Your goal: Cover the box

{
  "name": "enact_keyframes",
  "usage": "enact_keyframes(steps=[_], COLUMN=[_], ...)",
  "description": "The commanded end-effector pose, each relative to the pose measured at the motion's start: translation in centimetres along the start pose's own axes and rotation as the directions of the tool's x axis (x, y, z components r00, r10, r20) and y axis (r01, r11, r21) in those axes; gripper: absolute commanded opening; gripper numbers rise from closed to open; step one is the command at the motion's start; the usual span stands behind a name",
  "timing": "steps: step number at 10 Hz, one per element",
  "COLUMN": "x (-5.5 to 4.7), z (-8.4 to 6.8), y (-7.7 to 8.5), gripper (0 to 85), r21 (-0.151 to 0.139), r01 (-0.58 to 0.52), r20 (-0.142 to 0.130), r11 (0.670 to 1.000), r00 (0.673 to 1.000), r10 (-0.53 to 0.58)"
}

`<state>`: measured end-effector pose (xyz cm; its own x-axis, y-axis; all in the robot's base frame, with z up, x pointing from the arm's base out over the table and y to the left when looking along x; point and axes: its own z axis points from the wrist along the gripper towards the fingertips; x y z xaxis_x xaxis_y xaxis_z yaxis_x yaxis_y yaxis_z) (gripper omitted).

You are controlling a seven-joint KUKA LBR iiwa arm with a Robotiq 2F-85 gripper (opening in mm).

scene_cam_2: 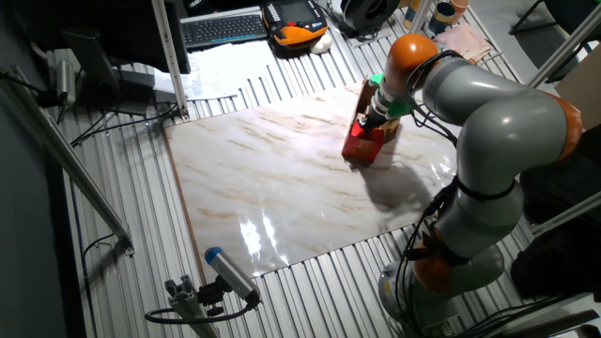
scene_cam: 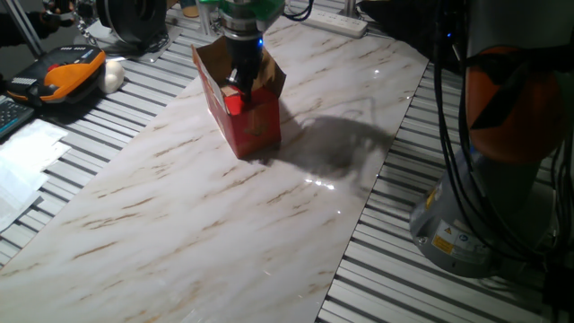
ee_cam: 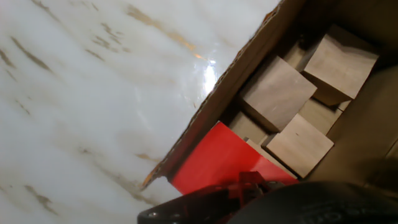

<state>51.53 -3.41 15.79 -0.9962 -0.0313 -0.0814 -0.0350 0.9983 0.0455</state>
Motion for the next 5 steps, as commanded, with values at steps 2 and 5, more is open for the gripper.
enact_keyframes(steps=[2, 5], x=[-0.1, -0.5], z=[0.0, -1.4], y=[0.0, 0.1], gripper=[0.0, 0.0], r21=[0.001, -0.011], r01=[0.001, -0.001], r20=[0.000, -0.018], r11=[1.000, 1.000], r00=[1.000, 1.000], r10=[-0.001, 0.001])
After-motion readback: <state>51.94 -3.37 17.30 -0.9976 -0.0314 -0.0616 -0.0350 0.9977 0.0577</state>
